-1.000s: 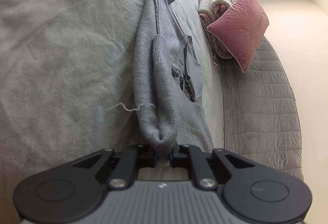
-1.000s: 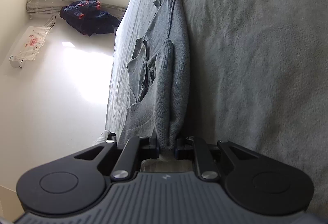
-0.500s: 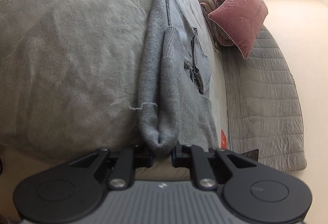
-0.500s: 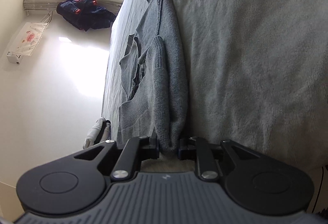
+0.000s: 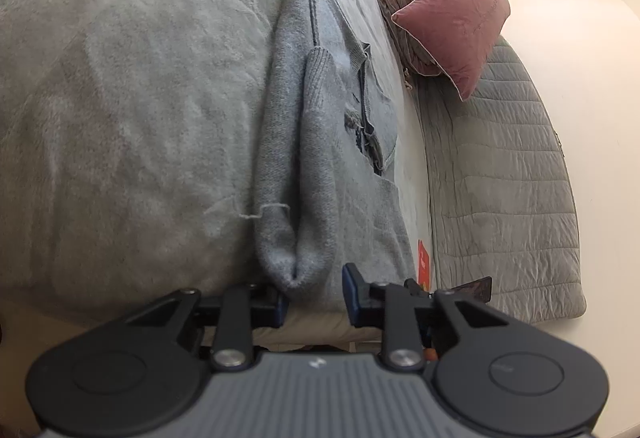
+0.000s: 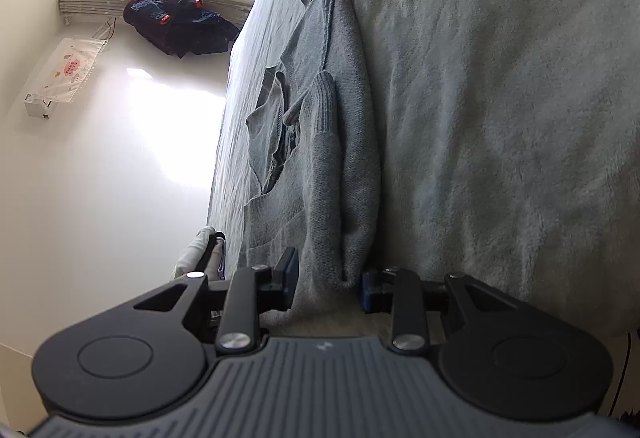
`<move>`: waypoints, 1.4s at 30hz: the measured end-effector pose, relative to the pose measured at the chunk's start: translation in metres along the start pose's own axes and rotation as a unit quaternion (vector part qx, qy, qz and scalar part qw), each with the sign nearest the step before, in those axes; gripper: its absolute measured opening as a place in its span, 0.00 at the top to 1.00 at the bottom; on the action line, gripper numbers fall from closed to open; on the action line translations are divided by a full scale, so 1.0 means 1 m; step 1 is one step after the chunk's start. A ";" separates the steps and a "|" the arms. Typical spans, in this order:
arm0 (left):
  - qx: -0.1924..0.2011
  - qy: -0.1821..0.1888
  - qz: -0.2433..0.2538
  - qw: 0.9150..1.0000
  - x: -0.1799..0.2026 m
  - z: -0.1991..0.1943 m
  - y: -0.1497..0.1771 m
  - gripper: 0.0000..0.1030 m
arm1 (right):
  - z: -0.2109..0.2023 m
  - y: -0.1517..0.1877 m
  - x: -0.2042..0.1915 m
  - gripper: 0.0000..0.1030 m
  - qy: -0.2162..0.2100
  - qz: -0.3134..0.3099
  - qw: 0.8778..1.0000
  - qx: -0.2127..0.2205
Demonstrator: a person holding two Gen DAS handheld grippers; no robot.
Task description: Fold clothes
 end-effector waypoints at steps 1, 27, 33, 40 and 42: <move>0.002 0.004 0.000 1.000 -0.001 -0.001 0.000 0.87 | -0.001 0.000 0.002 0.79 -0.004 0.004 1.000 0.001; 0.135 0.157 -0.063 0.976 0.061 0.023 -0.101 0.90 | 0.052 -0.077 -0.047 0.81 -0.145 0.091 0.981 0.094; 0.140 0.140 -0.101 0.975 0.051 0.056 -0.136 0.90 | 0.076 -0.091 -0.033 0.81 -0.127 0.114 0.980 0.103; 0.136 0.108 -0.129 0.976 0.027 0.084 -0.165 0.89 | 0.099 -0.103 -0.005 0.81 -0.094 0.138 0.981 0.103; 0.136 0.092 -0.137 0.977 0.020 0.089 -0.171 0.85 | 0.105 -0.106 0.003 0.79 -0.088 0.154 0.979 0.103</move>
Point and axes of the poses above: each gripper's, at about its wrist camera, not at the fingertips, and z roughly the way its jaws point, x to its right, y to its underside, the point moved 3 cm from there along z, roughly the way its jaws point, and after that the axes turned 10 degrees about x, right-handed, at the moved point
